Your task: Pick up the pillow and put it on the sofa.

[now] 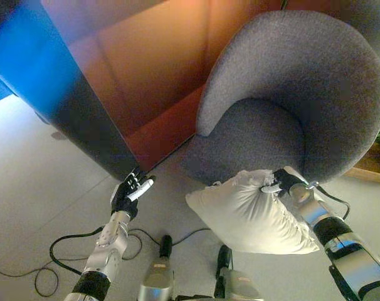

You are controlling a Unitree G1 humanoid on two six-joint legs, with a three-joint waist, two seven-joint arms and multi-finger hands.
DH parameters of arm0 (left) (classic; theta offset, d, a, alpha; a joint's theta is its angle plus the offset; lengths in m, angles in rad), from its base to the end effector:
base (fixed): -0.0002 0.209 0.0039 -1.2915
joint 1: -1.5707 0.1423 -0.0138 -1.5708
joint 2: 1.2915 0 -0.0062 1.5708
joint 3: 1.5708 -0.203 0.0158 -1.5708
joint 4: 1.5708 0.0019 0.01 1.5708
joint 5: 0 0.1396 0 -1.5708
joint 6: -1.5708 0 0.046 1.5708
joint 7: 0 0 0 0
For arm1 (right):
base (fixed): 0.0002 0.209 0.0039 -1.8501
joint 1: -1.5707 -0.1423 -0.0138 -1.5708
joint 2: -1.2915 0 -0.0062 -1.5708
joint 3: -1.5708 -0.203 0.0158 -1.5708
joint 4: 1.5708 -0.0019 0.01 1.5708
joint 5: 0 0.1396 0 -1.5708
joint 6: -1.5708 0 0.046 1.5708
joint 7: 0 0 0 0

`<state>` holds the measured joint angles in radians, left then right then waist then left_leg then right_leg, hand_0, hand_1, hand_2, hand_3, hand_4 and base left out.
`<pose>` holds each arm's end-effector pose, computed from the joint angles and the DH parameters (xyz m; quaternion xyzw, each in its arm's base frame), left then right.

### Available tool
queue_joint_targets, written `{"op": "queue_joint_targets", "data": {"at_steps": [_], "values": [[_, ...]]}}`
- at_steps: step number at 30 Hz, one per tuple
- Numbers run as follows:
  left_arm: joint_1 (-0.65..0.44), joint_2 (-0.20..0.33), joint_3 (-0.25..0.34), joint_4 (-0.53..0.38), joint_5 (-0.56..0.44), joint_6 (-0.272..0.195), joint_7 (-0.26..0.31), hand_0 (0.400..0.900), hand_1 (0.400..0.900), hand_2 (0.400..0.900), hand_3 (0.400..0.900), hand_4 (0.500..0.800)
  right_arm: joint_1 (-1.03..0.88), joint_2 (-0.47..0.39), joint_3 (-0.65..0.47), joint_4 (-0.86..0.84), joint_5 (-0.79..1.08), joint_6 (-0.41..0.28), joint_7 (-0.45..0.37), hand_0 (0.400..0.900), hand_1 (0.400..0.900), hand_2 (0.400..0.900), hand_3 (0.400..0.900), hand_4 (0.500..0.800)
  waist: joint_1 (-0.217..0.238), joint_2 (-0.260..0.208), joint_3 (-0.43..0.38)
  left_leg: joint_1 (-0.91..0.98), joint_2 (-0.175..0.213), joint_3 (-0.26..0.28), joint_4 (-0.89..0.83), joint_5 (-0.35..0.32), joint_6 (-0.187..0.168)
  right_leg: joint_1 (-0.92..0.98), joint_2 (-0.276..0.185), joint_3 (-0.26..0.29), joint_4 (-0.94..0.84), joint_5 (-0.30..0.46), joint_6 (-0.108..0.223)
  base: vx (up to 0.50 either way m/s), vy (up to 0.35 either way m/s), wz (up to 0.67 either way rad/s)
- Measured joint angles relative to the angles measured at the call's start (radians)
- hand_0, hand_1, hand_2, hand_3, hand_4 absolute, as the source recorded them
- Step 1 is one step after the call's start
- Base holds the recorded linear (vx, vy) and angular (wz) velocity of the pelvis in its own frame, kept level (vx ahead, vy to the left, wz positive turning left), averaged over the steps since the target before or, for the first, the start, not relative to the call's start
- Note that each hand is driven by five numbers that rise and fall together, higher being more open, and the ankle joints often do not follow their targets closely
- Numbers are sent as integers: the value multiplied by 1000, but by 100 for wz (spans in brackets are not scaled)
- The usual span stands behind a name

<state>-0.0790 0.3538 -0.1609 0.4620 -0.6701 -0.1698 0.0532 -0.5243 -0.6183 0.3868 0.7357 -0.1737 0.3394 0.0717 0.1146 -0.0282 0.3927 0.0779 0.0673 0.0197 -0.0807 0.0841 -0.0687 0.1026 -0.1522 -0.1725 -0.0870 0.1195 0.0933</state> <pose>0.2056 0.2216 -0.0272 -0.1275 0.1226 0.0653 0.9821 0.2896 -0.2768 0.0372 -0.4456 0.2997 0.0013 0.8436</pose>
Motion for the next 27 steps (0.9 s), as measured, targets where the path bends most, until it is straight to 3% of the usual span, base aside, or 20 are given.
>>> {"op": "queue_joint_targets", "data": {"at_steps": [13,27], "values": [[95,1,5,2,0,22,-47,900,900,900,900,800,-19,-60,0,23,-35,7,50,400,400,400,400,500,9,-1,-110,13,1,-7,-5,-5,3,16,1,-5,-4,-4,1,87,-2,5],[143,31,-2,5,0,25,-89,900,900,900,900,800,-236,-135,25,241,-27,8,67,400,400,400,400,500,61,3,-125,1,0,-44,0,0,4,27,0,-49,-3,-13,1,44,-13,9]]}}
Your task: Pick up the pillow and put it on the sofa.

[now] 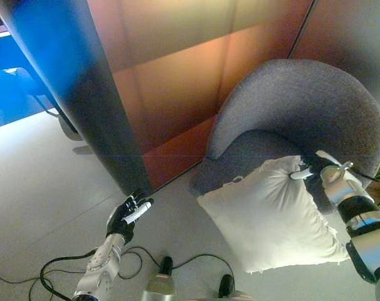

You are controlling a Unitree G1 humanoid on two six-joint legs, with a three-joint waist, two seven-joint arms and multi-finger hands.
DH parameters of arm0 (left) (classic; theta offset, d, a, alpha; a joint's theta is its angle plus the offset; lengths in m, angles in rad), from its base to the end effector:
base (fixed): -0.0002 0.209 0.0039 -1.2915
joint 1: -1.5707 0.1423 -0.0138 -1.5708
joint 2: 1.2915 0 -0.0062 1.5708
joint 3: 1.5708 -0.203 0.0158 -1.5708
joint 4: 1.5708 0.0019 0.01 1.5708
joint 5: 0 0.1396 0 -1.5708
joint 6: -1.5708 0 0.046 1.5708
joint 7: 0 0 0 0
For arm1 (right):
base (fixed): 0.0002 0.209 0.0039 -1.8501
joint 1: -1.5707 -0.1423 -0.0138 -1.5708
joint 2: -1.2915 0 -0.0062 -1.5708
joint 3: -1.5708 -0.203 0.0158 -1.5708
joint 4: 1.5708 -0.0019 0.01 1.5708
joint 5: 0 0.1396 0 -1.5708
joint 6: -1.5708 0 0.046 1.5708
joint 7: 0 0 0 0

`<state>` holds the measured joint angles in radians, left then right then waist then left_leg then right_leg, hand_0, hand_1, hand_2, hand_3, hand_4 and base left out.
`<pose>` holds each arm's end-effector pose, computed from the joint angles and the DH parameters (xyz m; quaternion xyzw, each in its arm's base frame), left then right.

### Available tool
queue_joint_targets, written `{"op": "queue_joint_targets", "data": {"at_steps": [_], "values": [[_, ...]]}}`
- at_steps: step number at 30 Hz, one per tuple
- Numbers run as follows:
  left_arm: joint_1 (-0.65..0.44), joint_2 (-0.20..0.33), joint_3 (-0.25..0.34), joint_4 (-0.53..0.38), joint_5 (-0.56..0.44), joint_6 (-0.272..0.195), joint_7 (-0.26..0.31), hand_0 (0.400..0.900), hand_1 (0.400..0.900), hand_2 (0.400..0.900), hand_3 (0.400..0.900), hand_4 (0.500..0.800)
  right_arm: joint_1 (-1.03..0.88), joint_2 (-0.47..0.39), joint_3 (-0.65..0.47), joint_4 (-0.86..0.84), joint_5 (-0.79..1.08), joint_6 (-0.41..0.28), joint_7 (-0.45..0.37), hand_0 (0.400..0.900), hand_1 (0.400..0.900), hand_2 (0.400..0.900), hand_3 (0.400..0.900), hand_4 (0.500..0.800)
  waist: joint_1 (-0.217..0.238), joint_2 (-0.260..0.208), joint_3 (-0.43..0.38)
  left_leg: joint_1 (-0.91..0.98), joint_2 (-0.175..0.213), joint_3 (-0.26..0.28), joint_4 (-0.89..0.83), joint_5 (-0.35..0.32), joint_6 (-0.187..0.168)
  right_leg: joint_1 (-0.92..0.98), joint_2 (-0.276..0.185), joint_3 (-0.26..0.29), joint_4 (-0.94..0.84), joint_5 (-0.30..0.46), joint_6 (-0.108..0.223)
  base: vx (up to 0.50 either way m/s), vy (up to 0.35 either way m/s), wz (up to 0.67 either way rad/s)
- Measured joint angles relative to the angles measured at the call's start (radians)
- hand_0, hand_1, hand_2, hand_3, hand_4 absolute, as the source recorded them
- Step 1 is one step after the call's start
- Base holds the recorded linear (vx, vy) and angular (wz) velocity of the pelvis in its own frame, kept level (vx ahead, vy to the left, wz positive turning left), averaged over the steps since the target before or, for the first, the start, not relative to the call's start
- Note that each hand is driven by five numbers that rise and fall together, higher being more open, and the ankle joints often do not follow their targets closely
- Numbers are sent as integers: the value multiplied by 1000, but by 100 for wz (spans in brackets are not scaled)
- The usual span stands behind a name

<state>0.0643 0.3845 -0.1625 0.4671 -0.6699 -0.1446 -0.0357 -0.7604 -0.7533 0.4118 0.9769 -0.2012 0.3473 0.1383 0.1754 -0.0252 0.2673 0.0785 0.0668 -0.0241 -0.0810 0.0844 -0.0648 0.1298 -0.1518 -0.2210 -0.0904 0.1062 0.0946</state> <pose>0.1615 0.2370 -0.0511 -0.1187 0.1960 0.0511 0.9721 0.3143 -0.3281 0.1010 -0.4772 0.3256 -0.0852 0.8118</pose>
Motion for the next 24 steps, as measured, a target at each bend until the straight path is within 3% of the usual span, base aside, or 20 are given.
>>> {"op": "queue_joint_targets", "data": {"at_steps": [7,11,17,21,23,24], "values": [[-13,28,-32,-1,-5,-3,-10,900,900,900,900,800,-115,-18,99,73,36,18,-15,400,400,400,400,500,23,0,-12,-74,2,-13,1,20,-8,-69,5,-9,3,8,-3,-204,-72,0],[-55,42,-54,-1,-14,-22,-6,900,900,900,900,800,-207,-18,177,105,83,37,-99,400,400,400,400,500,27,0,-8,-165,10,-21,1,45,-13,-157,15,-12,4,28,-11,-247,-81,-3],[-122,51,-54,-16,-14,-76,29,900,900,900,900,800,-327,-20,183,123,128,68,-205,400,400,400,400,500,31,10,83,-222,23,-25,1,65,-21,-214,29,-12,3,45,-22,-110,-15,0],[-153,53,-56,-19,-37,-79,46,900,900,900,900,800,-402,-22,206,161,129,88,-239,400,400,400,400,500,31,15,135,-247,26,-27,1,71,-23,-238,33,-12,3,50,-26,-62,28,1],[-165,53,-61,-20,-54,-85,53,900,900,900,900,800,-427,-23,212,184,133,89,-252,800,800,800,800,740,31,21,149,-251,26,-29,1,71,-23,-240,32,-16,4,50,-26,-10,35,2],[-173,53,-66,-20,-57,-89,56,900,900,900,900,800,-436,-23,212,198,133,89,-264,900,900,900,900,800,34,24,152,-253,26,-30,1,71,-23,-241,32,-17,3,50,-26,-20,30,2]]}}
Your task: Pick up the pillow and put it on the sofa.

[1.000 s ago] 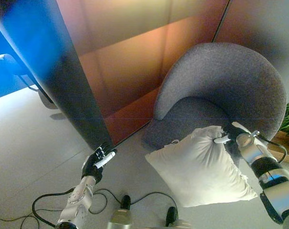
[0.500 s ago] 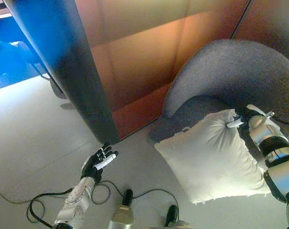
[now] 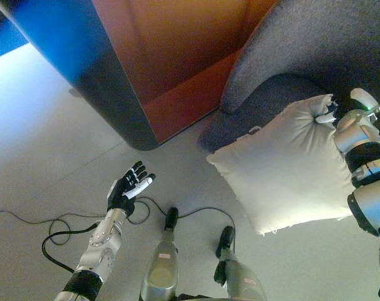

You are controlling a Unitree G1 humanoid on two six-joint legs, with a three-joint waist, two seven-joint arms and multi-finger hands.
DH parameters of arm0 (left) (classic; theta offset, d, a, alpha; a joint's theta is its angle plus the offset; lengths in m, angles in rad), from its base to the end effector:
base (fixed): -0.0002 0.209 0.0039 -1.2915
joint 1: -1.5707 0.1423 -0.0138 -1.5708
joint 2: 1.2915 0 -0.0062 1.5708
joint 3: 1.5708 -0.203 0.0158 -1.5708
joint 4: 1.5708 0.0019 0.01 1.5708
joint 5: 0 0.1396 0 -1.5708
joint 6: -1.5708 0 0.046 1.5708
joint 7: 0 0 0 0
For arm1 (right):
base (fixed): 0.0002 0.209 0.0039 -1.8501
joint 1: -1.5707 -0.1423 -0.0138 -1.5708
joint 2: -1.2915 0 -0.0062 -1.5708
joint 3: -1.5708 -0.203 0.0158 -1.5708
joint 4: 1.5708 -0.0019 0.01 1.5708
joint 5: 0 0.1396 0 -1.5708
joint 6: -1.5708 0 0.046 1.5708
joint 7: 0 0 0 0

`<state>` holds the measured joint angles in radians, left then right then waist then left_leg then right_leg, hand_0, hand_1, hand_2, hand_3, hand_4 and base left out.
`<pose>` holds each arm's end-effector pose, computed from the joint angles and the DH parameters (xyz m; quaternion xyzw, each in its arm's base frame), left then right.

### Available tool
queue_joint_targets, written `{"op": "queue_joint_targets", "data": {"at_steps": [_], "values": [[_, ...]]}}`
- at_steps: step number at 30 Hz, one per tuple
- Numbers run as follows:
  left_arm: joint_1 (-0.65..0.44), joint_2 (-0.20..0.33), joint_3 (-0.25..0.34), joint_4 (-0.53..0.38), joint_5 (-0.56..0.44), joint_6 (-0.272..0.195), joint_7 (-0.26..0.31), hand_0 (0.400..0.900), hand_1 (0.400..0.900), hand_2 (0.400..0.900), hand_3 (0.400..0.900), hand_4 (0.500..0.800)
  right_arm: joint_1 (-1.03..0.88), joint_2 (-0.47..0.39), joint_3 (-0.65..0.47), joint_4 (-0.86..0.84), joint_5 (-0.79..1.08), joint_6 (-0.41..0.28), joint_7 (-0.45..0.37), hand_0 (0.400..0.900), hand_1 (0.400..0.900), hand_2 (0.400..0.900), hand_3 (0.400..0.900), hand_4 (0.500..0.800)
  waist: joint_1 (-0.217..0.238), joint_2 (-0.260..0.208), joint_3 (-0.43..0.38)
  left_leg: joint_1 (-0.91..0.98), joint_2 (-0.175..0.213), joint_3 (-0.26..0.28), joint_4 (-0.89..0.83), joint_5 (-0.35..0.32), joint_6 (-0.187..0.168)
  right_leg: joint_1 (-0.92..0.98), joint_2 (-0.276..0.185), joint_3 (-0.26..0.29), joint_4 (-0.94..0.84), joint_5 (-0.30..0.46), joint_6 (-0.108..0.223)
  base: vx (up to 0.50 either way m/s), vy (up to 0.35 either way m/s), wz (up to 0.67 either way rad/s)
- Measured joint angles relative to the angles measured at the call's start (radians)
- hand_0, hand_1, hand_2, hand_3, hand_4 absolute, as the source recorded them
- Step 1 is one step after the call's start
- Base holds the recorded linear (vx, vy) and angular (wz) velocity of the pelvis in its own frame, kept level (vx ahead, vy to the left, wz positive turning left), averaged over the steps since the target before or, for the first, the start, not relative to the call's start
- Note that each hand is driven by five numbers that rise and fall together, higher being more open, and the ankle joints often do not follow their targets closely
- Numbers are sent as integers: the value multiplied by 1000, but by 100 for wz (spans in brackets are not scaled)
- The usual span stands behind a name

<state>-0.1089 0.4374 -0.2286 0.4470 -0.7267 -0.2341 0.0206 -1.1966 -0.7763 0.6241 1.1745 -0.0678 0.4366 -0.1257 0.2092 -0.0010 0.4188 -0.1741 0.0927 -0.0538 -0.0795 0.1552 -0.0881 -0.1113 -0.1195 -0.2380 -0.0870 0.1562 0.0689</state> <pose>0.2138 0.2316 -0.0135 -0.1097 0.0822 0.0308 0.9901 0.3584 -0.3138 0.2095 -0.4952 0.2052 -0.2715 0.7994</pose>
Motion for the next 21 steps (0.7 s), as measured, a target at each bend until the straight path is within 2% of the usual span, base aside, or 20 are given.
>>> {"op": "queue_joint_targets", "data": {"at_steps": [8,21], "values": [[-43,3,-2,-23,-32,-13,-1,900,900,900,900,800,-66,-19,0,3,-1,-2,-64,900,900,900,900,800,8,10,6,1,0,0,0,1,-2,3,0,-9,0,0,0,-8,6,1],[-32,25,-2,-33,-33,-9,-17,900,900,900,900,800,-105,-100,-5,3,-20,-5,-71,900,900,900,900,800,14,6,2,41,0,-1,0,-2,-5,45,-1,-13,0,-2,0,22,-1,1]]}}
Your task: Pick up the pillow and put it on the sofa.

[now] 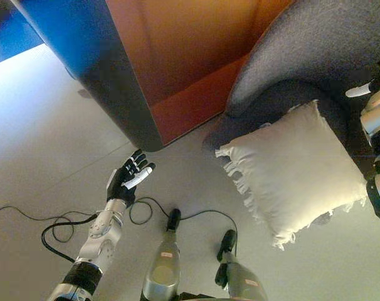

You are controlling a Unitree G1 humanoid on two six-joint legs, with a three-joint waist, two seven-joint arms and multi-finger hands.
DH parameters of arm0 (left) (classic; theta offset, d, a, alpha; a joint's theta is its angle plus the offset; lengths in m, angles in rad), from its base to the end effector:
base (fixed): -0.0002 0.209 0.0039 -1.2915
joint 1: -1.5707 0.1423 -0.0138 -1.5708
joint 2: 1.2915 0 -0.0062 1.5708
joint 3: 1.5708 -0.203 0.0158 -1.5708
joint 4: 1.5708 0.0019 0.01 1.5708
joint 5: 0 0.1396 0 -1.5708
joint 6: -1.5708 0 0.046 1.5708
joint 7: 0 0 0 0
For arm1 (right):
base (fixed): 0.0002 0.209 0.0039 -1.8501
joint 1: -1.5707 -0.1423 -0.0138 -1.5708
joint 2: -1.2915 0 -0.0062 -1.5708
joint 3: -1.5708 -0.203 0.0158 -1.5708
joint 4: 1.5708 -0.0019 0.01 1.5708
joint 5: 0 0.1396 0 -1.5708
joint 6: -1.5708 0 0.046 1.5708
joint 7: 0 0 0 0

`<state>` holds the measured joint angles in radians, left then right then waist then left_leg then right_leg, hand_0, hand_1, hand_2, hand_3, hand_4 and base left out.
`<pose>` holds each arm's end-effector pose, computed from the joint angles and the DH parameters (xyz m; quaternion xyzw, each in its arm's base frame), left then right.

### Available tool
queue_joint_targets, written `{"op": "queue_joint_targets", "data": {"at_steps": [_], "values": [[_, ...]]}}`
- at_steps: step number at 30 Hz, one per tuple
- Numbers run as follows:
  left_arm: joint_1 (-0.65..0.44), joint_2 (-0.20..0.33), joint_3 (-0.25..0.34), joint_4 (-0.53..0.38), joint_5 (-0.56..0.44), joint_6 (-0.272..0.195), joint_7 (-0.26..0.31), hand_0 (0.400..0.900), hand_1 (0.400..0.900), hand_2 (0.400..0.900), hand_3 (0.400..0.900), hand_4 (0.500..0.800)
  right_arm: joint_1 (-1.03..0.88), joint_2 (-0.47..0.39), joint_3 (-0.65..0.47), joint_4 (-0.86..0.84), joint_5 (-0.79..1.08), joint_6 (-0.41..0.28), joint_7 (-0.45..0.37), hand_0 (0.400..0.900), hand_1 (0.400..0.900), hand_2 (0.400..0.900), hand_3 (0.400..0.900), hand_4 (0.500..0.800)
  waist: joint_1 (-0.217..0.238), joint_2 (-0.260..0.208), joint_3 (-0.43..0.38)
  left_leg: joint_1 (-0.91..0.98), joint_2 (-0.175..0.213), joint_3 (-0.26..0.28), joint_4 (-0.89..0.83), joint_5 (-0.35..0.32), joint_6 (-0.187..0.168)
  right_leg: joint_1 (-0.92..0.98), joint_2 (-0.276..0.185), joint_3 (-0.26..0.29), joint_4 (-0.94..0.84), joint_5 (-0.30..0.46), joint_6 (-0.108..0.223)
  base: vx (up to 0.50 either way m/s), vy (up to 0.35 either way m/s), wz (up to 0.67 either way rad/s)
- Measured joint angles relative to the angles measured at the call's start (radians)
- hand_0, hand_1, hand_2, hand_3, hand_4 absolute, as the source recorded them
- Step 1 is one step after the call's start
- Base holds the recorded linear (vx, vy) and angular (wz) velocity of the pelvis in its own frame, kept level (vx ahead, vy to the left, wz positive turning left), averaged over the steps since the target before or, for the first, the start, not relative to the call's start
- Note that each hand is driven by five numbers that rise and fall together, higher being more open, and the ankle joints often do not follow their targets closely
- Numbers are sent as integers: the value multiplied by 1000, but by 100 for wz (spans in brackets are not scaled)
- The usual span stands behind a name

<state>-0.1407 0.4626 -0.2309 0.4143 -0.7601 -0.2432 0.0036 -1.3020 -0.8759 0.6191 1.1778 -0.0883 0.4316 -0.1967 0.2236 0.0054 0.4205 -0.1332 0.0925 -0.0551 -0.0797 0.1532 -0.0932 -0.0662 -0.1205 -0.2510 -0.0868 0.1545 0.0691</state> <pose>0.2242 0.2335 0.0006 -0.1168 0.0489 0.0140 0.9919 0.3483 -0.3352 0.2600 -0.4949 0.1463 -0.3594 0.7775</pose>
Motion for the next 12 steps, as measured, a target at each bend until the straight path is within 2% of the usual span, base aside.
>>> {"op": "queue_joint_targets", "data": {"at_steps": [12], "values": [[10,1,0,-1,3,7,-6,900,900,900,900,800,1,-18,-37,-1,-2,-30,9,900,900,900,900,800,-2,-2,-2,24,0,4,0,0,3,23,-1,2,0,0,0,30,10,0]]}}
